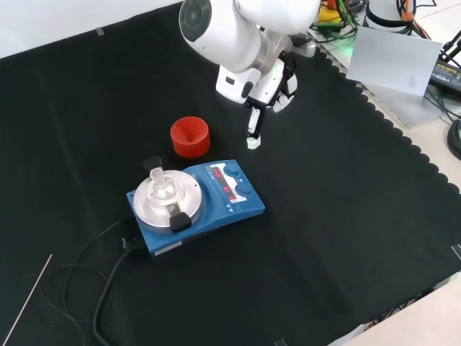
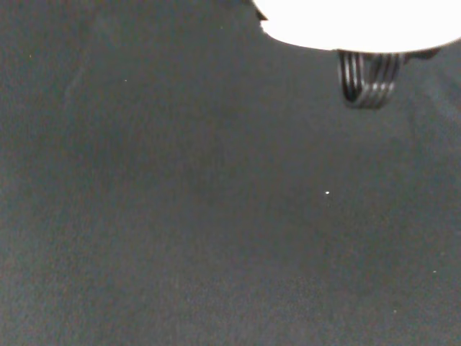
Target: Turn on the heater.
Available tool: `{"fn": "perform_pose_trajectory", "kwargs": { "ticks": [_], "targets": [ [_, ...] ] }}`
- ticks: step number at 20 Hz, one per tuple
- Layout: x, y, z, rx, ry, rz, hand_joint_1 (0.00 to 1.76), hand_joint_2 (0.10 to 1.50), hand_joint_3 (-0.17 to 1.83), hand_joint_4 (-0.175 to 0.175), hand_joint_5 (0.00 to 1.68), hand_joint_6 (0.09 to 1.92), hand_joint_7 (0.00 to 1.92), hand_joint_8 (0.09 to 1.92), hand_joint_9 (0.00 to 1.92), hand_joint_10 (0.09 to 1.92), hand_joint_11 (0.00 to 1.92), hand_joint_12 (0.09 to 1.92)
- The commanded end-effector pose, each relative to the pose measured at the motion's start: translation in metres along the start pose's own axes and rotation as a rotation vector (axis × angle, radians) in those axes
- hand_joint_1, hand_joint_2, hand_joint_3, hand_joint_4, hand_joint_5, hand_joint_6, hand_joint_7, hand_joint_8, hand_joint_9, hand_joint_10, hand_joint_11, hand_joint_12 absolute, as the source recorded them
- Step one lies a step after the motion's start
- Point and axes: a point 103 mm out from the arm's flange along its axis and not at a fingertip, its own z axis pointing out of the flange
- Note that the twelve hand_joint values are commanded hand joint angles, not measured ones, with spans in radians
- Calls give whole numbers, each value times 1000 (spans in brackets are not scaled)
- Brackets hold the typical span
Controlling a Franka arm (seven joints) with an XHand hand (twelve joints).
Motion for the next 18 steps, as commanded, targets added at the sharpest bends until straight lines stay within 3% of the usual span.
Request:
{"fn": "perform_pose_trajectory", "kwargs": {
  "ticks": [1,12,14,18],
  "targets": [
    [11,10,1,16,-7,-5,1569,474,1316,-64,417,266,1920,1680,1920,1645,1920,1587],
    [6,30,4,46,-39,1,1573,475,1315,-63,420,263,1920,1678,1920,1643,1920,1586],
    [44,52,3,66,-71,37,1573,475,1314,-63,420,262,1920,1678,1920,1643,1920,1586],
    [45,53,5,63,-55,23,1574,475,1314,-62,421,261,1920,1678,1920,1643,1920,1585]
  ]
}}
